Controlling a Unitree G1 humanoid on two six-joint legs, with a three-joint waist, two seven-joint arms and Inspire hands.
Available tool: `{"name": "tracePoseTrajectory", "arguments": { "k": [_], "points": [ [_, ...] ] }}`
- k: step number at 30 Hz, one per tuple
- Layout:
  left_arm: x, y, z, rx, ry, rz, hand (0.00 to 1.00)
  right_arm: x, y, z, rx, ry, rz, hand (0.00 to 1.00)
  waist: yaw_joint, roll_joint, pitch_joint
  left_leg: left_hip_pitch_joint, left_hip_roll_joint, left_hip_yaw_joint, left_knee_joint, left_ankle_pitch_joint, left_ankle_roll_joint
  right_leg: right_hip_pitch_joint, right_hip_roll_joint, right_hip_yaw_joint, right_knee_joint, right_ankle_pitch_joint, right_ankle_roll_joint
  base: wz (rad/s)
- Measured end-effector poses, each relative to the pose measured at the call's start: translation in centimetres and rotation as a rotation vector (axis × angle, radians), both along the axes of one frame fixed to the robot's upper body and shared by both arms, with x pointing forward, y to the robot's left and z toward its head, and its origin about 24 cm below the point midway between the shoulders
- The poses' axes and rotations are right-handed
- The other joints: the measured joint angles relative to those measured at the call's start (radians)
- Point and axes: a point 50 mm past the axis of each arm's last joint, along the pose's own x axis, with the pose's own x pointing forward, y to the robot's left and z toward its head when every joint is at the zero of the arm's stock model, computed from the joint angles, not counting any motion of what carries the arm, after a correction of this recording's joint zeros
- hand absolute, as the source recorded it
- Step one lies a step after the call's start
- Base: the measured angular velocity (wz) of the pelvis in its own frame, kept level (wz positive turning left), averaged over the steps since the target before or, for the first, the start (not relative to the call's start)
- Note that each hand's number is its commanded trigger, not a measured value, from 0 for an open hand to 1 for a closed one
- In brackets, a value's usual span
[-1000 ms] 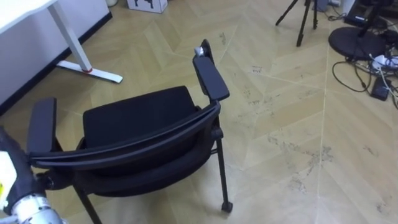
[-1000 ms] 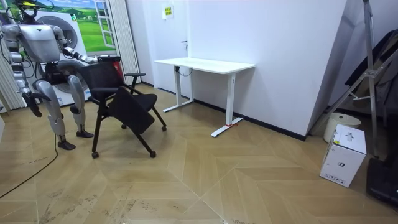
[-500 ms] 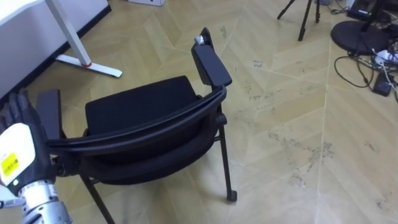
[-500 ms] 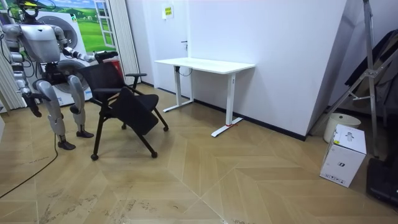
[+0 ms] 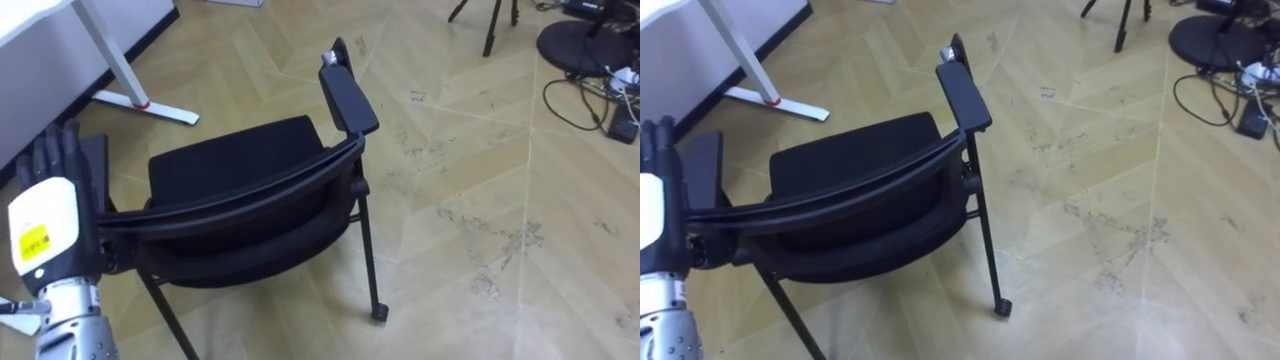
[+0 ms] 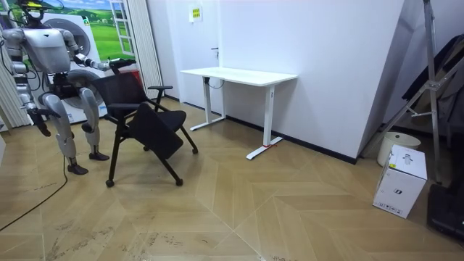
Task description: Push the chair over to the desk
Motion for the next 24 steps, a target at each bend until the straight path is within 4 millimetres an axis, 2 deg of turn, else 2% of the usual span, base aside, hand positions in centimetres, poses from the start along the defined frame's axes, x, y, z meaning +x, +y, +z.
{"name": "tracePoseTrajectory", "arguments": {
  "k": [13,16,19,21,24],
  "points": [
    [0.7,-1.5,0.5,0.033,0.065,-0.135,0.00,-0.3,0.0,-0.1,0.024,0.002,0.001,0.00,-0.026,-0.006,0.0009,0.000,0.000,-0.004,0.005,0.000,0.000,0.003,-0.001,-0.003,-0.008,0.001,0.000,-0.01],
    [0.9,-2.3,0.6,0.044,0.084,-0.184,0.00,-0.5,0.0,-0.1,0.022,0.009,0.006,0.00,-0.033,-0.009,0.0011,-0.001,0.000,-0.002,0.005,0.000,0.000,0.002,-0.001,-0.002,-0.010,0.001,0.000,0.00],
    [1.2,-3.9,0.9,0.046,0.098,-0.275,0.00,0.1,-0.1,0.0,0.021,-0.005,0.010,0.00,-0.052,-0.007,0.0008,-0.002,0.000,0.002,0.005,0.000,0.000,0.002,-0.001,0.001,-0.014,0.001,0.000,-0.04],
    [1.4,-5.3,0.7,0.044,0.127,-0.353,0.00,0.8,-0.2,0.1,0.017,-0.020,0.014,0.00,-0.057,-0.001,-0.0017,0.001,0.000,0.006,0.006,0.000,0.000,0.000,0.002,0.015,-0.013,0.002,-0.001,-0.17],
    [1.4,-6.1,0.3,0.032,0.168,-0.401,0.00,1.2,-0.3,0.2,0.013,-0.030,0.017,0.00,-0.066,0.008,-0.0076,0.006,0.001,0.008,0.006,0.000,0.000,0.002,0.004,0.027,-0.011,0.002,-0.001,-0.16]
  ]
}}
